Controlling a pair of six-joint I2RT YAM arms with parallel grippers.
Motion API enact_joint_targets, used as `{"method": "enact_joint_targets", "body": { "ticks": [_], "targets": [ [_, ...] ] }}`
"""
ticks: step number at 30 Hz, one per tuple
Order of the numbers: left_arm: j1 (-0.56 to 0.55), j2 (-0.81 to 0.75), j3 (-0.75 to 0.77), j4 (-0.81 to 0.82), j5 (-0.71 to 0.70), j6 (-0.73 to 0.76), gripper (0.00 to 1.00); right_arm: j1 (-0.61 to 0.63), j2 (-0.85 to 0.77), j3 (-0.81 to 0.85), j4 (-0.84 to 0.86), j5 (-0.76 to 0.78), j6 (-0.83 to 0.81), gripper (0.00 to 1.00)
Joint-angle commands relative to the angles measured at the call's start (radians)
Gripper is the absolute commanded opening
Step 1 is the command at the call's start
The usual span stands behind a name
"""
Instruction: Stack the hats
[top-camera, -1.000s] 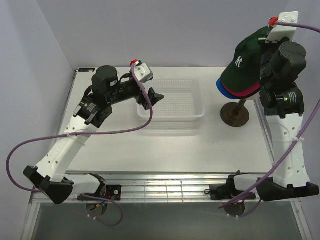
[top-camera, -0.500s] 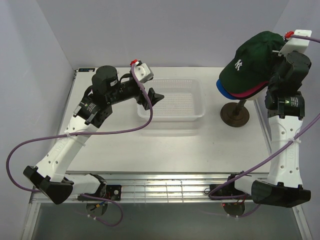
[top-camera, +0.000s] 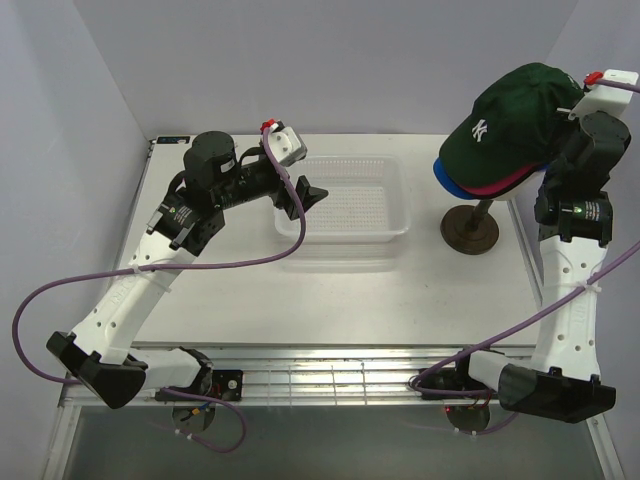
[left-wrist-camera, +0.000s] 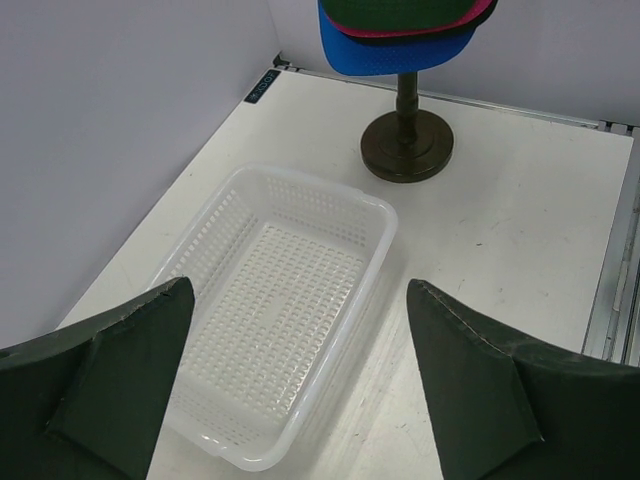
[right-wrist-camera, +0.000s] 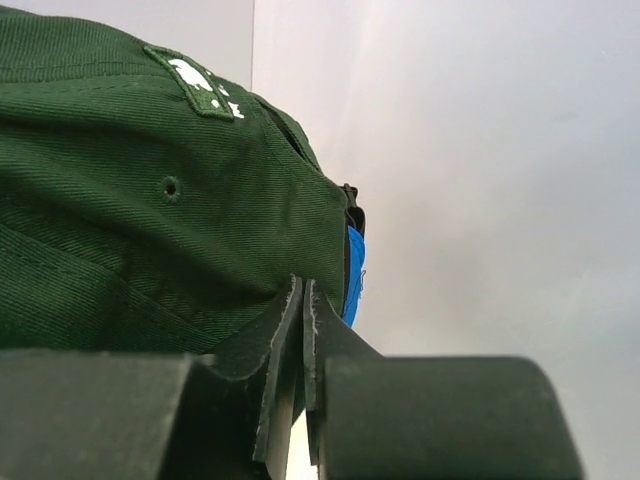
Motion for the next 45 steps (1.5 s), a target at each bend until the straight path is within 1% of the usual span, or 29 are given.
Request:
{"method": "enact_joint_targets", "body": {
  "ticks": [1, 2, 3, 5, 7, 8, 9, 11, 12, 14, 15, 16, 17, 18, 20, 21, 22, 23, 24, 26, 27, 29, 30, 33, 36, 38, 41, 43, 45],
  "targets": [
    [-0.003, -0.021, 0.013, -0.015, -0.023, 0.014, 0.98, -0.009, -0.010, 0.053, -0.043, 0.028, -0.001, 0.12],
    [-0.003, -0.021, 0.013, -0.016, -0.031, 0.017, 0.98, -0.009, -0.015, 0.070, -0.049, 0.028, -0.001, 0.13],
    [-0.001, -0.024, 0.011, -0.016, -0.051, 0.018, 0.98, -0.010, -0.021, 0.097, -0.060, 0.026, -0.001, 0.20],
    [-0.001, -0.027, 0.002, -0.025, -0.080, 0.021, 0.98, -0.009, -0.048, 0.111, -0.067, 0.022, 0.002, 0.27],
    [-0.003, -0.035, -0.009, -0.050, -0.130, 0.024, 0.98, -0.009, -0.096, 0.105, -0.071, 0.016, 0.009, 0.47],
    [0.000, -0.038, -0.019, -0.062, -0.150, 0.027, 0.98, -0.009, -0.116, 0.096, -0.067, 0.003, 0.007, 0.54],
    [0.000, -0.044, -0.024, -0.073, -0.170, 0.030, 0.98, -0.009, -0.139, 0.085, -0.058, -0.038, 0.009, 0.70],
    [0.006, -0.047, -0.029, -0.126, -0.238, 0.032, 0.98, -0.009, -0.217, 0.035, -0.051, -0.107, 0.013, 0.92],
    [0.008, -0.047, -0.027, -0.148, -0.259, 0.030, 0.98, -0.007, -0.248, 0.012, -0.043, -0.215, 0.022, 0.90],
    [0.019, -0.050, -0.029, -0.217, -0.325, 0.023, 0.98, -0.004, -0.356, -0.100, 0.012, -0.358, 0.036, 0.89],
    [0.023, -0.053, -0.041, -0.238, -0.341, 0.012, 0.98, -0.003, -0.398, -0.147, 0.041, -0.521, 0.053, 0.89],
    [0.029, -0.072, -0.053, -0.269, -0.353, 0.004, 0.98, 0.002, -0.480, -0.198, 0.101, -0.596, 0.068, 0.89],
    [0.043, -0.085, -0.073, -0.278, -0.376, -0.008, 0.98, 0.008, -0.521, -0.305, 0.132, -0.671, 0.088, 0.89],
    [0.052, -0.104, -0.126, -0.285, -0.379, -0.017, 0.98, 0.013, -0.594, -0.359, 0.161, -0.813, 0.131, 0.89],
    [0.087, -0.182, -0.197, -0.283, -0.375, -0.054, 0.98, 0.045, -0.666, -0.532, 0.254, -0.946, 0.169, 0.89],
    [0.101, -0.213, -0.235, -0.282, -0.367, -0.065, 0.98, 0.059, -0.738, -0.588, 0.282, -1.019, 0.196, 0.89],
    [0.117, -0.240, -0.313, -0.282, -0.359, -0.081, 0.98, 0.082, -0.769, -0.637, 0.299, -1.037, 0.246, 0.89],
    [0.152, -0.298, -0.352, -0.282, -0.352, -0.086, 0.98, 0.091, -0.803, -0.677, 0.286, -1.041, 0.263, 0.89],
    [0.167, -0.329, -0.390, -0.282, -0.344, -0.091, 0.98, 0.097, -0.859, -0.744, 0.261, -1.016, 0.274, 0.89],
    [0.216, -0.416, -0.499, -0.271, -0.342, -0.105, 0.98, 0.117, -0.913, -0.801, 0.192, -0.948, 0.283, 0.89],
    [0.232, -0.444, -0.533, -0.268, -0.335, -0.106, 0.98, 0.120, -0.961, -0.847, 0.110, -0.858, 0.280, 0.89],
    [0.281, -0.515, -0.614, -0.242, -0.324, -0.108, 0.98, 0.131, -1.001, -0.879, 0.020, -0.763, 0.253, 0.89],
    [0.296, -0.527, -0.607, -0.248, -0.321, -0.111, 0.98, 0.132, -1.035, -0.895, -0.053, -0.647, 0.256, 0.89],
    [0.347, -0.573, -0.631, -0.214, -0.307, -0.121, 0.98, 0.139, -1.081, -0.945, -0.124, -0.505, 0.320, 0.90],
    [0.371, -0.584, -0.677, -0.142, -0.355, -0.106, 0.98, 0.139, -1.092, -0.984, -0.114, -0.561, 0.325, 0.90],
    [0.382, -0.583, -0.748, -0.093, -0.436, -0.086, 0.98, 0.140, -1.090, -0.988, -0.100, -0.563, 0.325, 0.89],
    [0.387, -0.590, -0.820, -0.004, -0.549, -0.124, 0.98, 0.142, -1.095, -0.993, -0.109, -0.534, 0.323, 0.89],
    [0.391, -0.607, -0.854, 0.011, -0.556, -0.196, 0.98, 0.145, -1.104, -0.996, -0.113, -0.527, 0.322, 0.89],
    [0.400, -0.618, -0.872, 0.005, -0.511, -0.209, 0.98, 0.146, -1.102, -1.001, -0.112, -0.527, 0.322, 0.89]
  ]
}}
